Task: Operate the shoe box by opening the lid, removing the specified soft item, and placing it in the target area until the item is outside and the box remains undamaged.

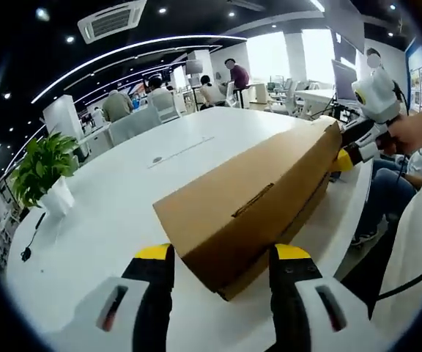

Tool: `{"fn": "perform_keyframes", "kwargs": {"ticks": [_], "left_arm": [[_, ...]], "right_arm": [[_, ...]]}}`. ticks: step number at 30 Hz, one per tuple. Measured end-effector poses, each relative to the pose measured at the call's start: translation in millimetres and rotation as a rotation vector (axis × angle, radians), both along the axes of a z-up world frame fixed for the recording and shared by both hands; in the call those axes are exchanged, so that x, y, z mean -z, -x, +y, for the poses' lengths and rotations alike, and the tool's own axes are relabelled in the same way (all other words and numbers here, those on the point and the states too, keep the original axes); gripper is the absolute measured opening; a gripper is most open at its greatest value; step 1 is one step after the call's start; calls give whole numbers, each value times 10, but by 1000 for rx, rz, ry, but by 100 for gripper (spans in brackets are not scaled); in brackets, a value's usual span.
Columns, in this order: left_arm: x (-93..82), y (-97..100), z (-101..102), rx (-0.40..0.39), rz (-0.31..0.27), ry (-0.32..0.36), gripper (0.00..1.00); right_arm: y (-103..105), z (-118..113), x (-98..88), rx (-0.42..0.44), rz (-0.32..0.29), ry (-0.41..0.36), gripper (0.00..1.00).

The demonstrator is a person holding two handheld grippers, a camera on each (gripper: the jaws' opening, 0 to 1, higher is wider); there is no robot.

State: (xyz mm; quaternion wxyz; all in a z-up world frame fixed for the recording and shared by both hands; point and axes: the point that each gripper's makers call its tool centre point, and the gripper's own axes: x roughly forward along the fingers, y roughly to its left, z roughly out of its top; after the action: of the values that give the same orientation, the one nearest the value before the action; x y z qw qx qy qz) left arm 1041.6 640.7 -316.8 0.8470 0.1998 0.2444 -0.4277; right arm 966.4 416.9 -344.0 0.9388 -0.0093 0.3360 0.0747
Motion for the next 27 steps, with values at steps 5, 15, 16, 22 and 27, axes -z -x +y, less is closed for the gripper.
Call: {"fn": "perform_keyframes", "kwargs": {"ticks": [5,15,16,22,27], "left_arm": [[19,-7,-4,-4,9,4,53],[69,18,23,-2,64,24,57],[72,29,18,-3,69,24,57],[92,39,15,5,84,26,57],[162,28,52,28,91,8,58]], "right_arm": [[-5,0,4,1,7,-20,44],[84,132,80,9,18,-67,56],[88,145,91,11,19,-74,58],[79,168,155,25,38,-69,58],[74,165,165,26,43,-61,58]]}}
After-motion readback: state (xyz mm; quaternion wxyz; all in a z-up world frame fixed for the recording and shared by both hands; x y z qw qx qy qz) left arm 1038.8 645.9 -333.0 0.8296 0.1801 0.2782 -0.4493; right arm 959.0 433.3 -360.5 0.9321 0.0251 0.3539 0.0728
